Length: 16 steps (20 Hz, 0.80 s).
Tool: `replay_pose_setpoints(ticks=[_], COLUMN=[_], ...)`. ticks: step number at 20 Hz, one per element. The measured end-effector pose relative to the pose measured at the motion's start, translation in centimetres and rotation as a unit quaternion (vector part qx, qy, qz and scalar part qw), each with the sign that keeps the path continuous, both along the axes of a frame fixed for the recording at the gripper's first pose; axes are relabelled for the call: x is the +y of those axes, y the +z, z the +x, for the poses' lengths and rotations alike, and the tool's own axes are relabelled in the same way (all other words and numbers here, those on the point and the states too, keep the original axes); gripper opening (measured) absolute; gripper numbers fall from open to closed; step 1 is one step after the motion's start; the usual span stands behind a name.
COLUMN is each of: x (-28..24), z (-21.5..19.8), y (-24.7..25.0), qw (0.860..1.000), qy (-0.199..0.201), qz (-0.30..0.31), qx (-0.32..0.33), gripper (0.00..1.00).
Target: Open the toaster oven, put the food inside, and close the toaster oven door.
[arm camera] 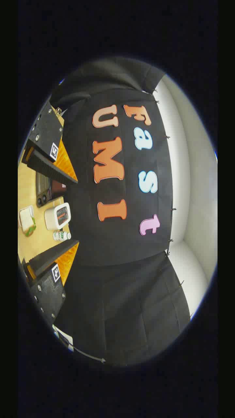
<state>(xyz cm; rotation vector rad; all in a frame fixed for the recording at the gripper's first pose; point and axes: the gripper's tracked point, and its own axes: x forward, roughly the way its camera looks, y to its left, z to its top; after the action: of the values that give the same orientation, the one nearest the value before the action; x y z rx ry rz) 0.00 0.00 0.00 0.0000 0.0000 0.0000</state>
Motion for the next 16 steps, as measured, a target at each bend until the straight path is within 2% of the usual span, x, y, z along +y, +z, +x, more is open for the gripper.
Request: replay_pose_setpoints(ticks=[3,7,16], x=[4.1,7.0,7.8], z=[-1.8,-3.5,-2.8], y=[-0.1,0.0,0.2], qw=[1.000,1.000,1.000], qy=[0.011,0.008,0.000], qz=[0.007,-0.005,-0.010], qx=[-0.007,-0.011,-0.003], gripper=[0.99,0.98,0.99])
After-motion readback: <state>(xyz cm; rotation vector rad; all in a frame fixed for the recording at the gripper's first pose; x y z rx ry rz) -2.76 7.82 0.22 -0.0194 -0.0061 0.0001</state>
